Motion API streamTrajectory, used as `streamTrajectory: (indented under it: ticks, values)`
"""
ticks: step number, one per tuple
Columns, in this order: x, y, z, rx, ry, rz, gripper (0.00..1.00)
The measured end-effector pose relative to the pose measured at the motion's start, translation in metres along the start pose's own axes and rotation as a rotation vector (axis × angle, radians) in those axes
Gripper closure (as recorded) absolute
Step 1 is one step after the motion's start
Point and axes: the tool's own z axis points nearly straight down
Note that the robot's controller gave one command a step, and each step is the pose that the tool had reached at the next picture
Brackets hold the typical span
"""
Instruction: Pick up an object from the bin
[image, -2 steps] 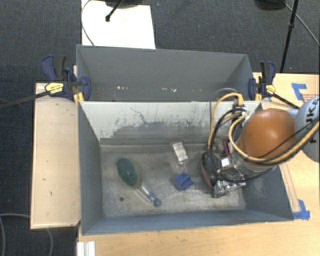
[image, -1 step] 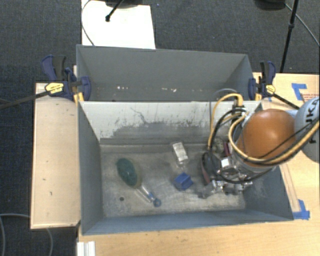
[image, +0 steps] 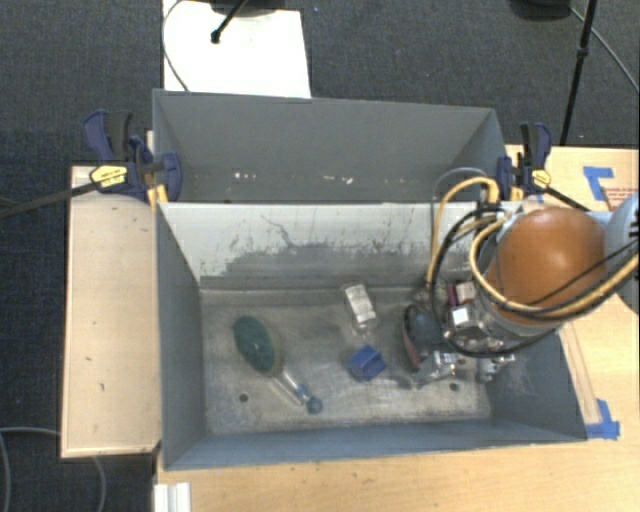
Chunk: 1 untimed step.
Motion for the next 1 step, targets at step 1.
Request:
streamTrajectory:
  ticks: [1]
  values:
    - [0.0547,-0.0341,-0.007,-0.026,-0.015,0.257,0.0]
